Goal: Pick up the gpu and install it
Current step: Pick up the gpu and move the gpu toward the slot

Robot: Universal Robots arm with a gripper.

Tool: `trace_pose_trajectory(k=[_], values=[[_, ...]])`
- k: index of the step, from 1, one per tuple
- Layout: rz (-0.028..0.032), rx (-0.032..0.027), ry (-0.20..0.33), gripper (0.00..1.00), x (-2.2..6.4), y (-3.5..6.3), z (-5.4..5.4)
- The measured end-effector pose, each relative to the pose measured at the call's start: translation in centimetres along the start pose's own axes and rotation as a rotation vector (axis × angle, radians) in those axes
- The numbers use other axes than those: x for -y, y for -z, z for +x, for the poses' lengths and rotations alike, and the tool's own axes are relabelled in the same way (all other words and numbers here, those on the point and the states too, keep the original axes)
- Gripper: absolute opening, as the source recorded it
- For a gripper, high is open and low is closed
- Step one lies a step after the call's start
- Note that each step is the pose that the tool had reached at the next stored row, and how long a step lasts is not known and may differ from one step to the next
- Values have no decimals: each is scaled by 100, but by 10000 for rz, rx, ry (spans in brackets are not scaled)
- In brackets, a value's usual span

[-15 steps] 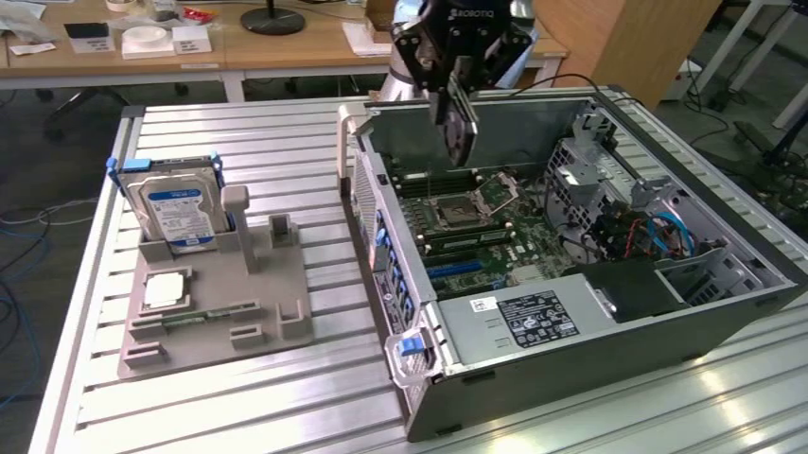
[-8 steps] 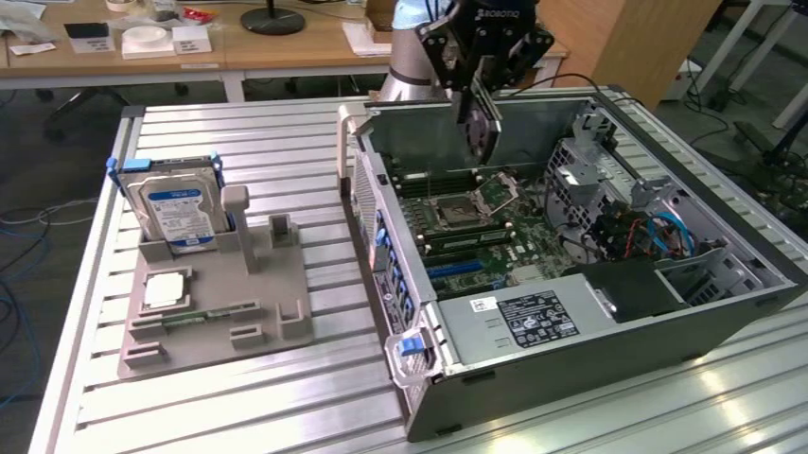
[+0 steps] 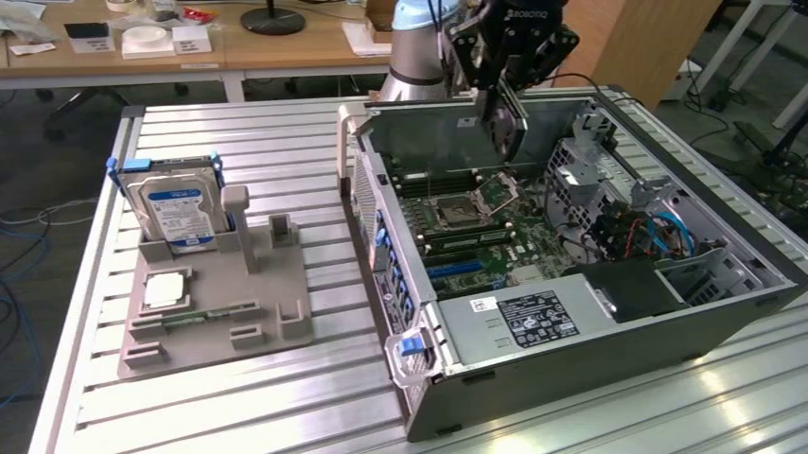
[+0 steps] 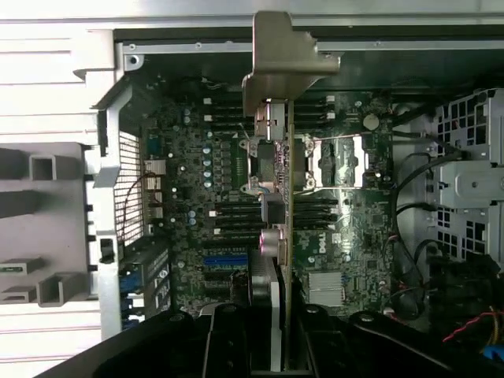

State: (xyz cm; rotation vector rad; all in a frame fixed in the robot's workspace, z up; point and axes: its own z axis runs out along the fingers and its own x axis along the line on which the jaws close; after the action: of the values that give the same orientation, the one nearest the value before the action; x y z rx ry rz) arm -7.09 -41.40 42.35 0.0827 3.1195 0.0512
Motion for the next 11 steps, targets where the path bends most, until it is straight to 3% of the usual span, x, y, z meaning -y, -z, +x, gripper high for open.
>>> trace_pose_trajectory(k=[6,11], values=[[0,-1,14,28,-11,-5,-220],[-7,-9,274,28,-17,-7,-332]])
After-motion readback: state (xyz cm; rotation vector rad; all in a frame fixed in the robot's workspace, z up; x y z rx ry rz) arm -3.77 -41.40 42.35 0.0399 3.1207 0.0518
